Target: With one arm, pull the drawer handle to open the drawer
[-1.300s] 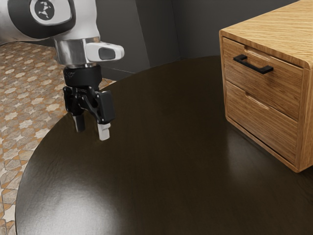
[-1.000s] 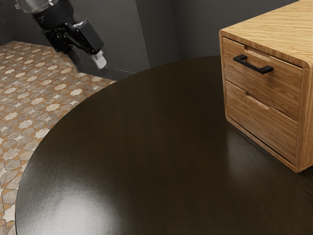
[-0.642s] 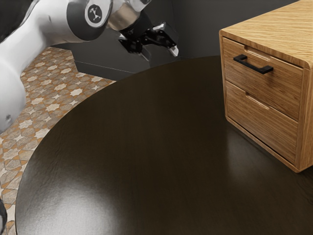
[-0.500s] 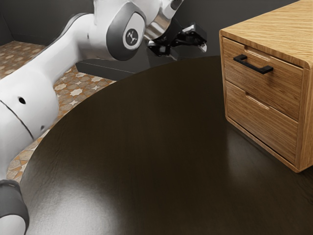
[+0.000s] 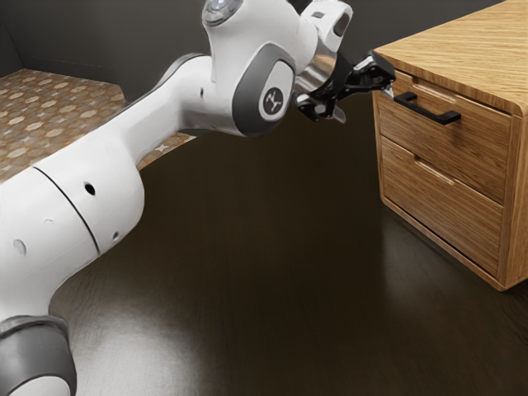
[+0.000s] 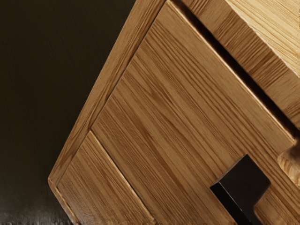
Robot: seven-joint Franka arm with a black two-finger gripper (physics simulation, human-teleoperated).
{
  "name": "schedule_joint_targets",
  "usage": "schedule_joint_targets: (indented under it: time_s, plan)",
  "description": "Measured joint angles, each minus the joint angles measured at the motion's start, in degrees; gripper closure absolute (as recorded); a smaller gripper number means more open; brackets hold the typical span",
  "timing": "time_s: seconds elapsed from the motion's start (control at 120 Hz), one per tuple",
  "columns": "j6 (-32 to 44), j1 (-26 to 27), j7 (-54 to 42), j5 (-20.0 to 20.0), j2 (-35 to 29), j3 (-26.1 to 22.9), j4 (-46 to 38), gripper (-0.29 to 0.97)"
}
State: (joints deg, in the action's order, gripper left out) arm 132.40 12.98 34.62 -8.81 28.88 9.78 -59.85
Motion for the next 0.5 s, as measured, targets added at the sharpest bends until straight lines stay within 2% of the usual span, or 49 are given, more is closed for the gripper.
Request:
schedule_joint_targets:
  time_s: [0.392,0.5]
  plan:
    - [7.0,-0.2,9.3,-2.4,4.3,-1.1,0.0,0.02]
    - [6.1,0.2,11.2,-2.2,4.0,-0.8,-0.1,0.02]
